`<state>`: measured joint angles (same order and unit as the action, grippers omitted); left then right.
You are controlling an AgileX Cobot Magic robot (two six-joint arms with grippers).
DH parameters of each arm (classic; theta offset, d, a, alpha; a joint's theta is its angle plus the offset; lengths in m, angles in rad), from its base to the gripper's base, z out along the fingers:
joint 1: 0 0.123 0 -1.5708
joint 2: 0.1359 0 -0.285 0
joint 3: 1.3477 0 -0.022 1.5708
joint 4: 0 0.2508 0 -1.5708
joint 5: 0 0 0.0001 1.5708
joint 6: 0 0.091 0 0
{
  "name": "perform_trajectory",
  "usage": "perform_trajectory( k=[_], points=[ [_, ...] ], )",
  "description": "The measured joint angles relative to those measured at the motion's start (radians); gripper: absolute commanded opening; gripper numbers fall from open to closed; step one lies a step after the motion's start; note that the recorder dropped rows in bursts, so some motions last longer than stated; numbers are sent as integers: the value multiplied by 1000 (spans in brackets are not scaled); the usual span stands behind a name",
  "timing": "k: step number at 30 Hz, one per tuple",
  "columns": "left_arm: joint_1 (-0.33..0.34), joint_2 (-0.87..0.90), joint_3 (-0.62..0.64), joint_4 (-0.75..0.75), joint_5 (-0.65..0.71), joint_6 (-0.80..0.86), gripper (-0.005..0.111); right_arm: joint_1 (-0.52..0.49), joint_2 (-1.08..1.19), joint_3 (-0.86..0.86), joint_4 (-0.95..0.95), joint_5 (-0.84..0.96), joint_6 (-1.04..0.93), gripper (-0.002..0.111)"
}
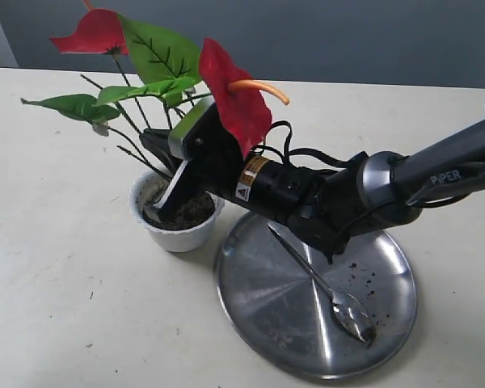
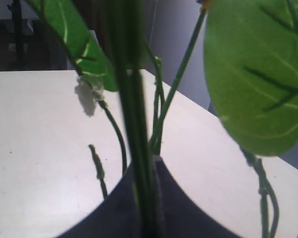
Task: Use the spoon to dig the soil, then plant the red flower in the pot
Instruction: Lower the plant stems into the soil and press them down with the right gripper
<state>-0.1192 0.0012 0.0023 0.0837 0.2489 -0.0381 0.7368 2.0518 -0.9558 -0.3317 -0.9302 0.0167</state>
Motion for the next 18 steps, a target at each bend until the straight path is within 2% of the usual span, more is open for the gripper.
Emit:
perform_trajectory(
  k=[9,18],
  points=[
    [0,0,0,0,0,0,1,5,-19,-8,-200,88,115,-1],
    [0,0,0,0,0,0,1,6,-31,-13,-159,176,142,-1]
  ],
)
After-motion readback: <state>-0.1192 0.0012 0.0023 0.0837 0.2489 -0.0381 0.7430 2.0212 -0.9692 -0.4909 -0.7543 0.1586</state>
